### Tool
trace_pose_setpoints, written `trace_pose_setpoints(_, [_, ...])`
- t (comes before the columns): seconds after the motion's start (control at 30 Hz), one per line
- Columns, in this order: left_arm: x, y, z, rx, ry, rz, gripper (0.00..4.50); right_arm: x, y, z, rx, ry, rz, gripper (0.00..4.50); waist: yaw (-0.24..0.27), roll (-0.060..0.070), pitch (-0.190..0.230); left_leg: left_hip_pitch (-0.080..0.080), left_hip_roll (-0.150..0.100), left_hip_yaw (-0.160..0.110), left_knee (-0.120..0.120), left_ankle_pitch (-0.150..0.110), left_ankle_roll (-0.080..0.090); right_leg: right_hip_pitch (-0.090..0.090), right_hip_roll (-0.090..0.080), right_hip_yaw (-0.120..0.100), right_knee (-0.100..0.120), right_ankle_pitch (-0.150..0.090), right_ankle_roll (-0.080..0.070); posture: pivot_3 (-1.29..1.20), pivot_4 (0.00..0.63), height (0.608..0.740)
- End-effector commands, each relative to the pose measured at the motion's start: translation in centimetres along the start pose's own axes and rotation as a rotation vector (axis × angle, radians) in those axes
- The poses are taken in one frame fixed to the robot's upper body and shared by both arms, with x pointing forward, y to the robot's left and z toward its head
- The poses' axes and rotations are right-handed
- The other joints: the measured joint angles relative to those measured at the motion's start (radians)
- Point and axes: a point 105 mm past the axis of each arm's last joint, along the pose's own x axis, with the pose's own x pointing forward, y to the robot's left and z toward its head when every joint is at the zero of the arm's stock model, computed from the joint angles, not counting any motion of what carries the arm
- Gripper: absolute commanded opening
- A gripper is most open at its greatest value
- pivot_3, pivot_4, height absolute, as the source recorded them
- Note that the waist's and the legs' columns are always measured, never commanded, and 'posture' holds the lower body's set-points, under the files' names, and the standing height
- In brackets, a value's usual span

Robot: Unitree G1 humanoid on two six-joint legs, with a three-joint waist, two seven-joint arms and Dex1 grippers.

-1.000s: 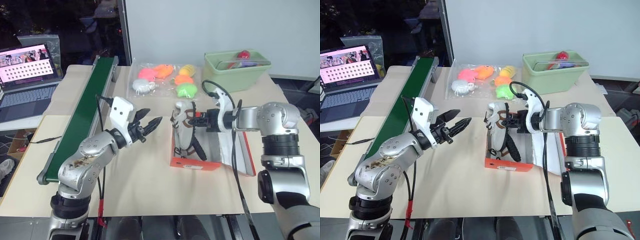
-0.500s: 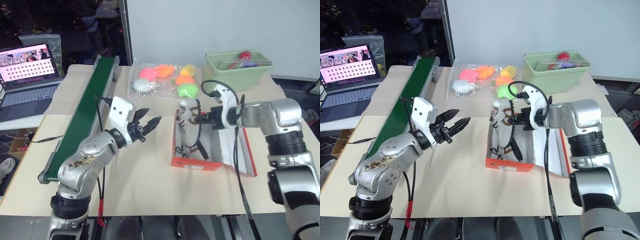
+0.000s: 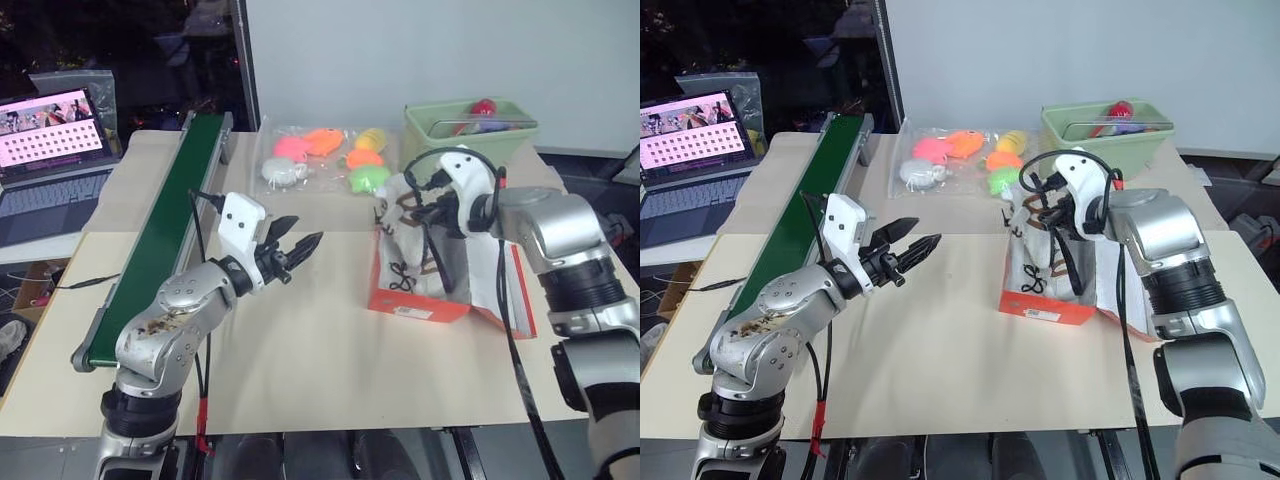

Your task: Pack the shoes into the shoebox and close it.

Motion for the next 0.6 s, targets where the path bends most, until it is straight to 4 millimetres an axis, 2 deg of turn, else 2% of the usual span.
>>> trace_pose_setpoints(0.03, [-0.3, -0.6, 1.5, 0.028, -0.051, -0.018, 2.68, -0.9, 0.1, 0.9, 0.175, -0.014, 0.024, 0.18, 0.001, 0.000, 0.000, 0.000, 0.000, 0.000, 0.000, 0.000, 0.000, 0.000, 0.000, 0.000, 0.000, 0.000, 0.000, 0.00, 0.150, 0.729])
trace_pose_setpoints(0.17, [-0.4, -0.5, 1.6, 0.028, -0.050, -0.012, 2.68, 0.0, 0.0, -3.3, 0.345, 0.121, 0.007, 0.18, 0.009, 0.000, 0.000, 0.000, 0.000, 0.000, 0.000, 0.000, 0.000, 0.000, 0.000, 0.000, 0.000, 0.000, 0.000, 0.00, 0.150, 0.729])
trace_pose_setpoints(0.3, [-0.5, -0.4, 1.6, 0.029, -0.047, -0.009, 2.68, -0.2, -0.1, -5.0, 0.392, 0.166, -0.016, 0.18, 0.015, 0.000, 0.000, 0.000, -0.001, 0.000, 0.000, 0.000, 0.000, 0.000, -0.001, 0.000, 0.000, 0.000, 0.000, 0.00, 0.150, 0.729])
trace_pose_setpoints(0.47, [-0.6, -0.4, 1.6, 0.025, -0.042, -0.008, 2.68, -0.7, 0.0, -7.1, 0.364, 0.203, -0.061, 0.18, 0.016, 0.000, 0.000, 0.001, 0.000, 0.000, 0.000, 0.000, 0.000, 0.001, 0.000, 0.000, 0.001, 0.000, 0.000, 0.00, 0.150, 0.729])
trace_pose_setpoints(0.6, [-0.6, -0.5, 1.6, 0.025, -0.040, -0.014, 2.68, -1.0, 1.3, -8.0, 0.391, 0.226, -0.019, 0.18, 0.020, 0.000, 0.000, 0.001, 0.000, 0.000, 0.000, 0.000, 0.000, 0.002, 0.000, 0.000, 0.000, 0.000, 0.000, 0.00, 0.150, 0.729])
